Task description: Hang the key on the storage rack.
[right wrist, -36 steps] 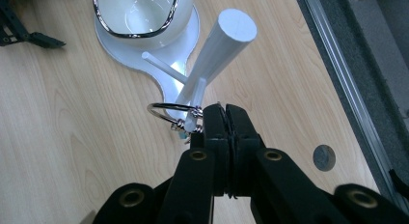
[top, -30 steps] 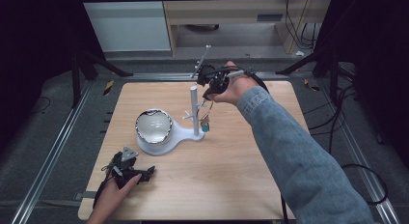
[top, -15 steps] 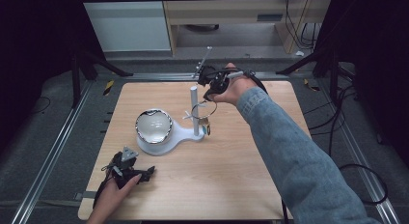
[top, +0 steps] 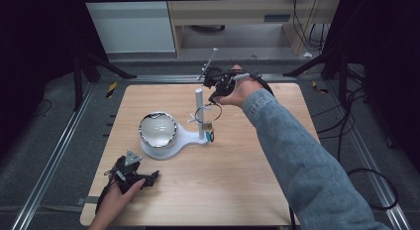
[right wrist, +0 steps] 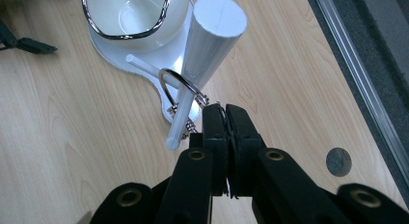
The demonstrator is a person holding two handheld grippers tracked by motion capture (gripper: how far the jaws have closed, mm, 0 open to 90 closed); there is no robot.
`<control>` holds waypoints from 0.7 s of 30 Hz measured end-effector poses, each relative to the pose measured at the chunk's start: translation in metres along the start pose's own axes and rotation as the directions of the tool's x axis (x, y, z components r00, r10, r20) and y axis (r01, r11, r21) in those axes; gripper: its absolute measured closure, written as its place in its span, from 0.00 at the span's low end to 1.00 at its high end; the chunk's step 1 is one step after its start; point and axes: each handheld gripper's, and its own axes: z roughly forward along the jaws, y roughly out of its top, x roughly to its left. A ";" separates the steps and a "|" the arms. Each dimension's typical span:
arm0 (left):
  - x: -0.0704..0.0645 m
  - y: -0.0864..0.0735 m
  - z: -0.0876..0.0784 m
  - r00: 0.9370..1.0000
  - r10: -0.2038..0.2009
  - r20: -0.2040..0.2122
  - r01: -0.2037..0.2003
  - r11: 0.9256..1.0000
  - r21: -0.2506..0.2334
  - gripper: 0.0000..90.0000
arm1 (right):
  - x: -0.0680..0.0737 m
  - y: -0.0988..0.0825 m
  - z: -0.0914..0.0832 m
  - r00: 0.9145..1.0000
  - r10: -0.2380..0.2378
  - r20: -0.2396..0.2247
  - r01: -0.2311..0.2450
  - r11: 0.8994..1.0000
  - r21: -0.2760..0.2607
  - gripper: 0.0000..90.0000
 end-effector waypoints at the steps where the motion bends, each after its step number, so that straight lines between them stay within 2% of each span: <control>1: 0.000 0.000 0.000 1.000 0.000 0.000 0.000 1.000 0.000 0.00 | 0.000 0.000 0.000 1.000 0.005 -0.001 -0.005 1.000 0.002 0.98; 7: 0.000 0.000 0.000 1.000 0.000 0.000 0.000 1.000 0.000 0.00 | -0.001 0.000 0.000 1.000 0.007 0.003 -0.007 1.000 0.006 0.95; 16: 0.000 0.000 0.000 1.000 0.000 -0.001 0.000 1.000 0.000 0.00 | -0.003 -0.002 -0.004 0.999 0.022 0.029 -0.021 1.000 -0.011 0.82; 21: 0.000 0.000 0.000 1.000 0.000 0.000 0.000 1.000 0.000 0.00 | -0.004 -0.003 -0.007 0.998 0.030 0.050 -0.028 0.999 -0.030 0.70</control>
